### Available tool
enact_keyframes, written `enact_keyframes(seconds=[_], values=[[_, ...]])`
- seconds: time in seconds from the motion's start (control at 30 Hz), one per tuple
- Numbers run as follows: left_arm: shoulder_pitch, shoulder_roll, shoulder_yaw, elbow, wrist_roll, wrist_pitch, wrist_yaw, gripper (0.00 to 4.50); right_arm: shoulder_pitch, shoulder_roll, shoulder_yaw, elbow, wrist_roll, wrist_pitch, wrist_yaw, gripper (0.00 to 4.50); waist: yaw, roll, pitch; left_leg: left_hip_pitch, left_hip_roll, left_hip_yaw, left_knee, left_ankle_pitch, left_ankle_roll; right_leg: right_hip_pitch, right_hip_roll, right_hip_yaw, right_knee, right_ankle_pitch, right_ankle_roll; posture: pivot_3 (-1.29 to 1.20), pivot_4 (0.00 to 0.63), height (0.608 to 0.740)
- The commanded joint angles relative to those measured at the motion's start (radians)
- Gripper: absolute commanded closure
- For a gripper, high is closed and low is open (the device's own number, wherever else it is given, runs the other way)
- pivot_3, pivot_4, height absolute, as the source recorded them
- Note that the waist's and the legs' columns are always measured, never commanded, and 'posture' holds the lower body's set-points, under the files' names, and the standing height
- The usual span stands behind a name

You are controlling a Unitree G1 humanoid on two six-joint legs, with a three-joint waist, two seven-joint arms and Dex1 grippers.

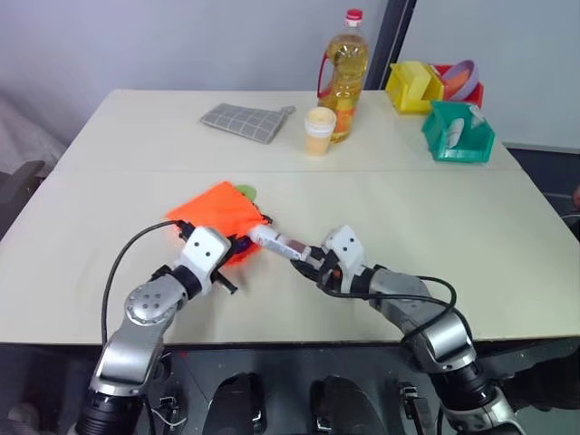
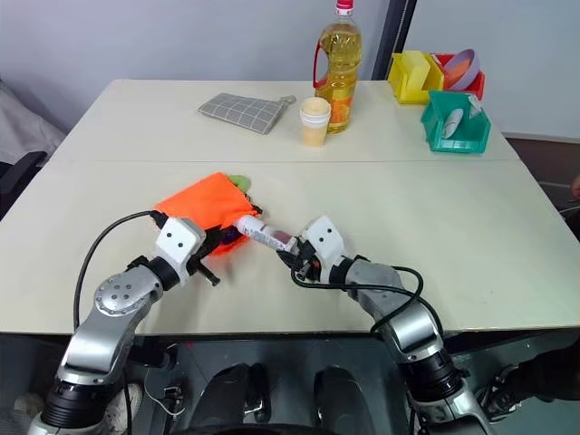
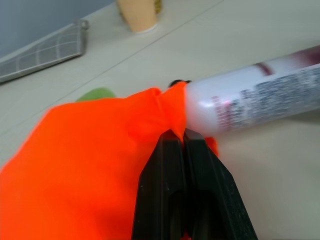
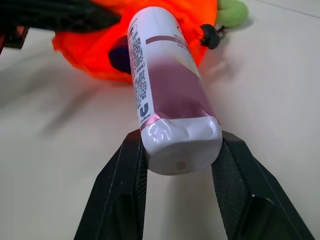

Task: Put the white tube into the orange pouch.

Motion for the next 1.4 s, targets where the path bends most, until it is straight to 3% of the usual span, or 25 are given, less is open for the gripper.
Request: enact_keyframes(seconds=[0.03, 0.67, 0.77, 0.9, 1.17, 1.27, 1.4], values=[[-0.003, -0.001, -0.031, -0.061, -0.054, -0.001, -0.044, 4.5, -0.064, 0.044, 0.012, 0.014, 0.0, 0.032, -0.024, 2.77, -0.001, 0.0, 0.0, 0.0, 0.0, 0.0, 0.0, 0.0, 0.0, 0.0, 0.0, 0.0, 0.0, 0.0, 0.0, 0.0, 0.15, 0.74], [-0.008, 0.033, -0.029, -0.118, -0.207, 0.111, -0.106, 4.5, -0.26, 0.275, 0.061, 0.233, -0.043, 0.102, -0.108, 2.77, -0.002, 0.0, 0.0, -0.001, 0.0, 0.001, 0.0, 0.0, 0.0, -0.001, 0.0, 0.0, 0.0, 0.002, 0.003, 0.0, 0.15, 0.74], [0.003, 0.043, -0.017, -0.122, -0.217, 0.114, -0.106, 4.5, -0.249, 0.266, 0.057, 0.213, -0.032, 0.111, -0.089, 1.8, -0.003, 0.0, 0.0, -0.001, 0.0, 0.001, 0.0, 0.0, 0.0, -0.001, 0.0, 0.0, 0.0, 0.002, 0.003, 0.0, 0.15, 0.74], [0.008, 0.058, 0.01, -0.109, -0.239, 0.12, -0.114, 4.5, -0.196, 0.184, 0.038, 0.098, -0.007, 0.14, -0.041, 0.04, 0.0, 0.0, 0.0, -0.002, 0.0, 0.001, 0.0, 0.0, -0.001, -0.002, 0.0, 0.0, 0.0, 0.001, 0.003, 0.0, 0.15, 0.74], [0.017, 0.093, 0.039, -0.073, -0.29, 0.128, -0.153, 4.5, -0.075, -0.078, -0.048, -0.128, 0.069, 0.174, 0.104, 0.04, -0.002, 0.0, 0.0, -0.002, 0.0, 0.001, -0.002, -0.001, -0.001, -0.003, 0.0, 0.0, 0.0, 0.0, 0.0, 0.0, 0.15, 0.74], [0.041, 0.121, 0.069, -0.095, -0.372, 0.171, -0.208, 3.55, -0.101, -0.086, -0.091, -0.086, 0.063, 0.181, 0.064, 0.0, -0.005, 0.0, 0.0, -0.002, 0.0, 0.001, -0.001, -0.001, -0.001, -0.003, 0.0, 0.001, 0.0, 0.0, 0.0, 0.0, 0.15, 0.74], [0.062, 0.17, 0.094, -0.098, -0.406, 0.188, -0.24, 1.53, -0.19, -0.039, -0.113, 0.037, 0.027, 0.182, -0.018, 0.0, -0.019, 0.0, 0.0, -0.002, 0.0, 0.0, -0.002, 0.0, -0.001, -0.004, 0.0, 0.001, 0.0, 0.0, -0.001, 0.0, 0.15, 0.74]])
